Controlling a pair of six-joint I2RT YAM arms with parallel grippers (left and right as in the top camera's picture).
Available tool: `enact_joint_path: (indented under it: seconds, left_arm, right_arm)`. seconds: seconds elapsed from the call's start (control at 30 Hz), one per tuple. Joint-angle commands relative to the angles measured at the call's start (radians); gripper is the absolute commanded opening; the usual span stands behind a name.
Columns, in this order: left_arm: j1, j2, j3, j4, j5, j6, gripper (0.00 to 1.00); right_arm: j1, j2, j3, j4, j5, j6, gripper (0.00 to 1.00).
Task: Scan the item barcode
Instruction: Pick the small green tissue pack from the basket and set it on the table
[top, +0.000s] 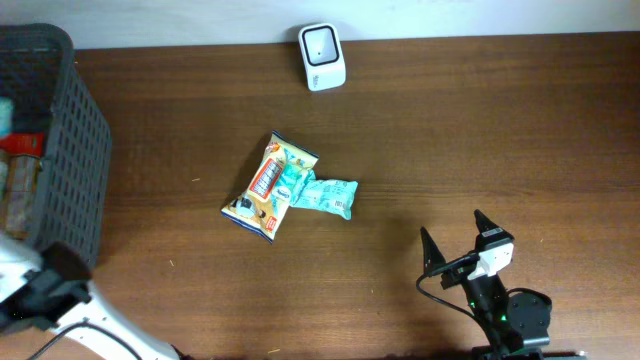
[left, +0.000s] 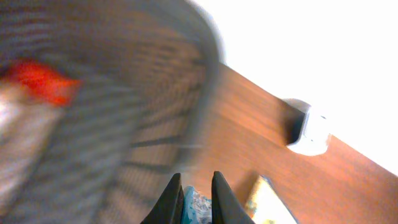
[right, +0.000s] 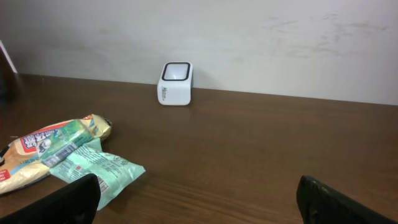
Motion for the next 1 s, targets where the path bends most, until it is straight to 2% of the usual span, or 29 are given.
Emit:
enact_joint_path:
  seconds: [0.0,0.07,0.13,0.23,0.33,0.4,0.5,0.53,0.57,0.6,0.67,0.73,0.83,0.9,0.97]
  left_arm:
    - [-0.289,0.011,0.019,-0.019,0.037,-0.016,0.00]
    - [-0.455,0.012,0.019,-0.018,-0.087,-0.016,0.00]
    - [-0.681,0.013,-0.009,-0.019,-0.277,-0.015,0.00]
    - [-0.915,0.016,-0.144,0.007,-0.428,-0.016,0.00]
    - [-1.078,0.016,-0.448,0.221,-0.429,-0.016,0.00]
    - [-1.137,0.016,-0.662,0.364,-0.352,-0.016,0.00]
    - [-1.179,0.016,-0.825,0.465,-0.271,-0.016,0.00]
    - [-1.193,0.016,-0.855,0.486,-0.272,-0.015,0.12]
    - [-1.204,0.017,-0.873,0.498,-0.273,-0.012,0.36]
    - [-1.209,0.016,-0.877,0.498,-0.295,-0.012,0.68]
    - [-1.206,0.016,-0.875,0.509,-0.349,-0.012,0.99]
    - [-1.184,0.010,-0.820,0.484,-0.421,-0.012,1.00]
    - [-1.105,-0.032,-0.538,0.325,-0.562,-0.012,0.99]
    - [-0.996,-0.068,-0.317,0.239,-0.584,-0.013,1.00]
    - [-0.856,-0.100,-0.171,0.199,-0.584,-0.042,1.00]
  right_arm:
    - [0.005,-0.002,-0.009,-0.003,0.012,0.008,0.99]
    - [0.005,-0.002,-0.009,-0.003,0.012,0.008,0.99]
    - [0.005,-0.002,-0.009,-0.003,0.012,0.008,0.99]
    - [0.005,-0.002,-0.009,-0.003,0.012,0.008,0.99]
    - [0.005,-0.002,-0.009,-0.003,0.012,0.008,0.99]
    - [0.005,-0.002,-0.009,-0.003,0.012,0.008,0.99]
    - [0.005,-0.002,-0.009,-0.003,0.012,0.008,0.99]
    - [0.005,-0.002,-0.009,-0.003,0.012,0.008,0.99]
    - [0.005,-0.002,-0.009,-0.003,0.012,0.008,0.99]
    - [0.005,-0.002,-0.009,-0.003,0.012,0.008,0.99]
    - [0.005,-0.002,-0.009,-0.003,0.012,0.008,0.99]
    - [0.005,-0.002,-0.009,-0.003,0.012,0.008,0.99]
    - [0.005,-0.002,-0.009,-0.003,0.012,0.008,0.99]
    - [0.005,-0.002,-0.009,-0.003,0.012,0.008,0.99]
    - [0.005,-0.002,-0.009,-0.003,0.012,0.008,0.99]
